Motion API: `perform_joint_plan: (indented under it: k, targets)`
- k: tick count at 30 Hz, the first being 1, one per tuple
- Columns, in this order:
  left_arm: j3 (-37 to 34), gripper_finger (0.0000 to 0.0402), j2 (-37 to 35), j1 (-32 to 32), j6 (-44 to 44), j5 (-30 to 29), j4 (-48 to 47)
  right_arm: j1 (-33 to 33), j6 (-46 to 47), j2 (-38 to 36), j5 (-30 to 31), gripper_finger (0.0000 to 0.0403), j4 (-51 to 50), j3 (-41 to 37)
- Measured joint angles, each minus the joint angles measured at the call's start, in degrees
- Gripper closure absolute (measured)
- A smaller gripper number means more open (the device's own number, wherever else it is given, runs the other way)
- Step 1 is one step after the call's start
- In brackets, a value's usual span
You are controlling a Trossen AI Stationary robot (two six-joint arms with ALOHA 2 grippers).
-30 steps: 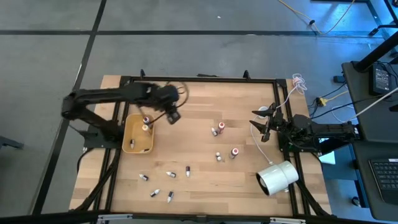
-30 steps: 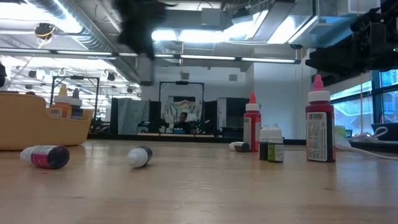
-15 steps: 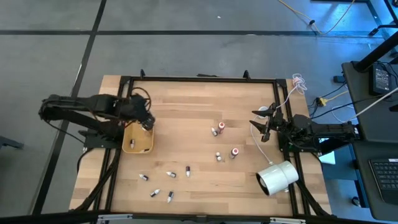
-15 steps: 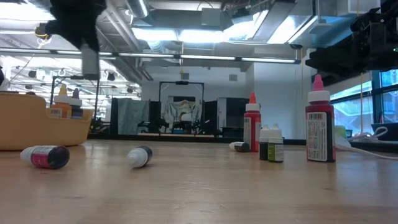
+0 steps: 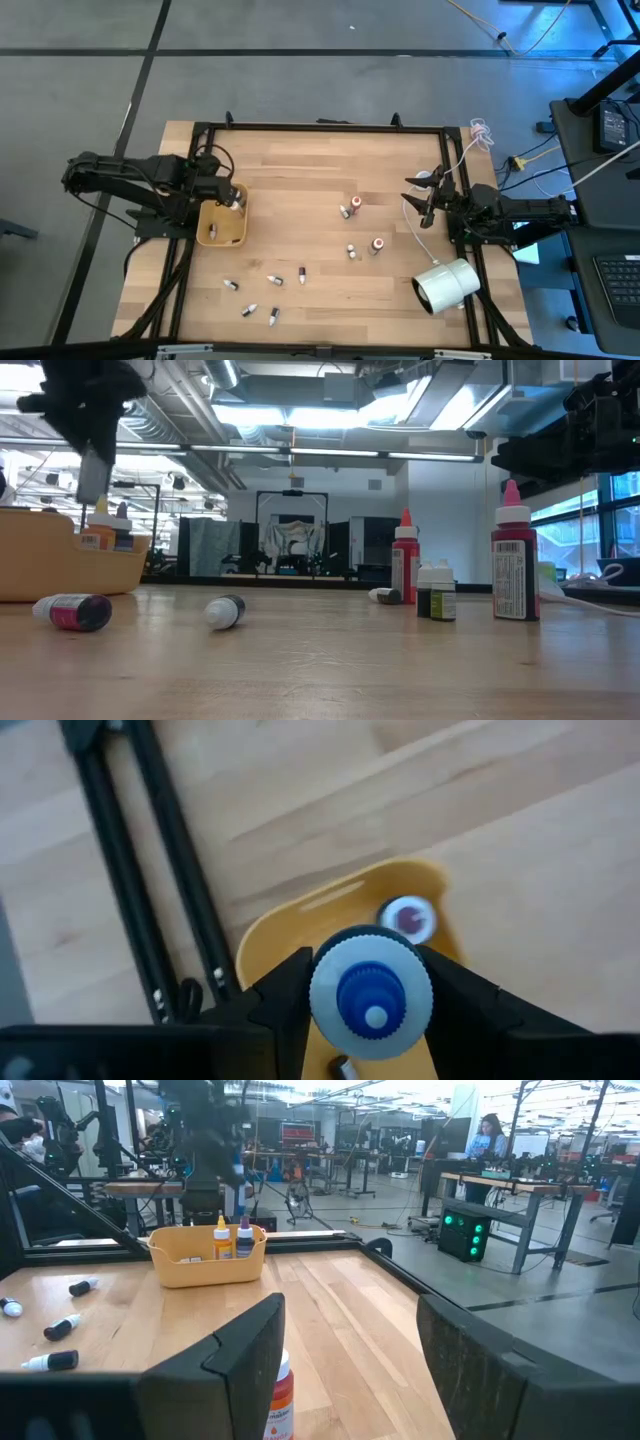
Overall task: Pick & Place food coloring
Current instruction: Put the large blue food coloring bottle into the yellow bin
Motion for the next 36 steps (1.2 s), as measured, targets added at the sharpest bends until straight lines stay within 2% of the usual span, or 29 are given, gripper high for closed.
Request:
perform_joint_plan:
  k: [5, 10, 14, 28, 36]
  targets:
    - [-6.3, 0.0251, 0.3, 0.0, -4.4, -0.7, 2.5, 0.0, 0.0, 0.0, 0.0, 0.0173, 0.0, 0.0]
    - [-11.3, 0.0249, 0.4, 0.0, -4.3, -1.1, 10.0, 0.0, 0.0, 0.0, 0.0, 0.0173, 0.0, 0.0]
    - [-14.1, 0.0251, 0.4, 0.0, -4.8, -1.2, 11.7, 0.0, 0.0, 0.0, 0.0, 0.0173, 0.0, 0.0]
    - [-19.5, 0.0246, 0.4, -2.0, -6.3, -3.6, 16.4, 0.0, 0.0, 0.0, 0.0, 0.0173, 0.0, 0.0]
    - [-19.5, 0.0231, 0.4, -2.6, -6.5, -3.7, 16.8, 0.0, 0.0, 0.0, 0.0, 0.0173, 0.0, 0.0]
